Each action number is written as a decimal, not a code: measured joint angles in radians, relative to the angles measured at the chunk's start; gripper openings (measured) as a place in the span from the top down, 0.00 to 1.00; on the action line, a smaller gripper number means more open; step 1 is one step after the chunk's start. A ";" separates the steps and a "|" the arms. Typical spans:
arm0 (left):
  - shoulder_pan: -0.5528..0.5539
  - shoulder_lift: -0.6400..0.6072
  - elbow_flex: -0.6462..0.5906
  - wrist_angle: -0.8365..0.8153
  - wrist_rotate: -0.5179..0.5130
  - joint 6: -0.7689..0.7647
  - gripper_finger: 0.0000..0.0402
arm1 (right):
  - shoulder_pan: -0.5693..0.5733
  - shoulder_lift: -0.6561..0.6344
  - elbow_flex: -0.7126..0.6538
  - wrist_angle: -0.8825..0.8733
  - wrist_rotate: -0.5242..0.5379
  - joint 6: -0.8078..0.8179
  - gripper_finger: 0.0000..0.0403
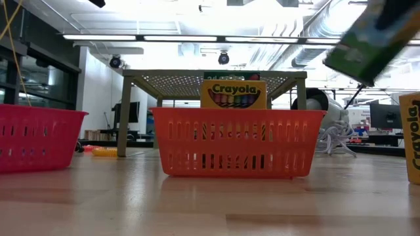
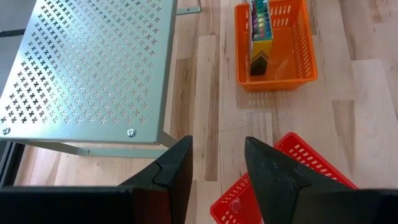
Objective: Pick & Place Office Desk Supplies
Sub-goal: Put the right crayon box into the orange bin
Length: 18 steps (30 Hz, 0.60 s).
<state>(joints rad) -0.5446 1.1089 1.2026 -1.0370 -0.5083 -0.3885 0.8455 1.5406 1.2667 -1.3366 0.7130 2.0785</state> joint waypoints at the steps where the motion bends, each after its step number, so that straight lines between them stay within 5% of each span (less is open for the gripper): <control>1: 0.000 0.000 0.000 0.000 0.000 0.000 0.66 | 0.000 0.000 0.000 0.015 0.032 -0.045 0.78; 9: 0.000 0.000 0.000 0.000 0.000 0.000 0.66 | 0.000 0.000 0.000 0.270 0.247 -0.540 0.78; 18: 0.000 0.000 0.000 0.000 0.000 0.000 0.66 | -0.037 0.022 0.000 0.735 0.255 -1.183 0.78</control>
<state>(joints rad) -0.5445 1.1088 1.2026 -1.0370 -0.5083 -0.3885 0.8088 1.5629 1.2663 -0.6014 0.9676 0.8958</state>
